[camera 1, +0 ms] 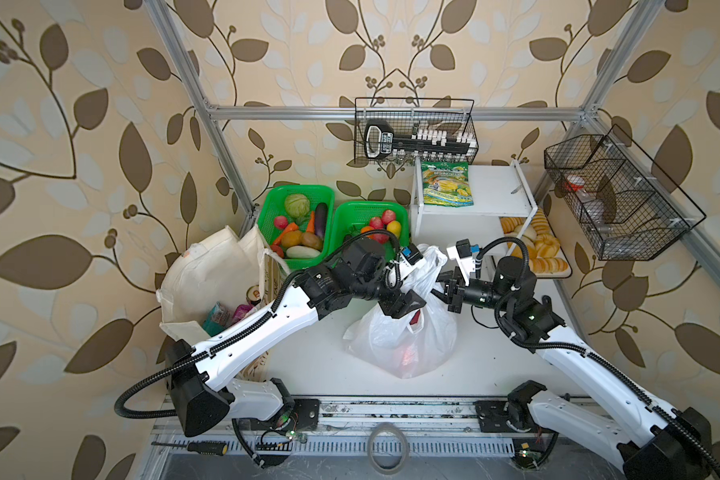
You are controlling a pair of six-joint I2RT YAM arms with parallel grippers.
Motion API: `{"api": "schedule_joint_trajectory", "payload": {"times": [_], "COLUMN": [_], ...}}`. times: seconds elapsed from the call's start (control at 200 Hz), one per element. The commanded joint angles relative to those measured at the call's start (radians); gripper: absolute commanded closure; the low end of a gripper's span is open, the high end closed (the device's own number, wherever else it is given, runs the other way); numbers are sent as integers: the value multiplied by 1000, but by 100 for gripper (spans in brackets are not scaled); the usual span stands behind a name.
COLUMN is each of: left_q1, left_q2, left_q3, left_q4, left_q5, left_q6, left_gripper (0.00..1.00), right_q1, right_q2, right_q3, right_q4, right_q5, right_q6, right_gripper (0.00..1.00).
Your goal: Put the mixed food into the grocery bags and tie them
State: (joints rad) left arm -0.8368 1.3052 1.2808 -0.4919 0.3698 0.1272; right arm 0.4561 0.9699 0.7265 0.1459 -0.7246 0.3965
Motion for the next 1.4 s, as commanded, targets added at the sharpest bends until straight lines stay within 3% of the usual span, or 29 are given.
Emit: {"api": "schedule_joint_trajectory", "payload": {"times": [0.0, 0.13, 0.23, 0.42, 0.5, 0.56, 0.715, 0.825, 1.1, 1.29, 1.35, 1.4], "left_q1": [-4, -8, -8, -5, -2, 2, 5, 7, 31, 33, 34, 36], "left_q2": [-32, -58, -68, -67, -64, -49, 3, 22, 103, 108, 108, 108], "left_q3": [-21, -42, -47, -29, -19, 5, 90, 128, 249, 263, 264, 264], "left_q4": [51, 85, 79, 15, -5, -42, -171, -244, -454, -419, -413, -413], "left_q5": [-114, -148, -156, -121, -93, -63, 1, 18, 27, 74, 77, 80], "left_q6": [32, 34, 36, 31, 31, 42, 108, 147, 255, 250, 249, 250], "left_gripper": [63, 100, 100, 100, 100, 100, 100, 100, 100, 100, 100, 100], "right_q1": [-4, -4, -10, -55, -62, -63, -66, -68, -73, -77, -87, -96], "right_q2": [-17, -20, -30, -55, -69, -74, -66, -62, -67, -62, -63, -62], "right_q3": [-16, -15, -11, -11, -15, -17, -4, 5, 10, 20, 13, 10], "right_q4": [2, -2, -40, -126, -147, -154, -144, -131, -149, -196, -184, -183], "right_q5": [2, -12, -12, -7, -8, -7, -6, 4, -138, -191, -201, -213], "right_q6": [-1, -2, -34, -87, -107, -115, -117, -123, -206, -260, -264, -276], "right_gripper": [100, 98, 92, 70, 69, 71, 91, 97, 97, 85, 77, 62]}}
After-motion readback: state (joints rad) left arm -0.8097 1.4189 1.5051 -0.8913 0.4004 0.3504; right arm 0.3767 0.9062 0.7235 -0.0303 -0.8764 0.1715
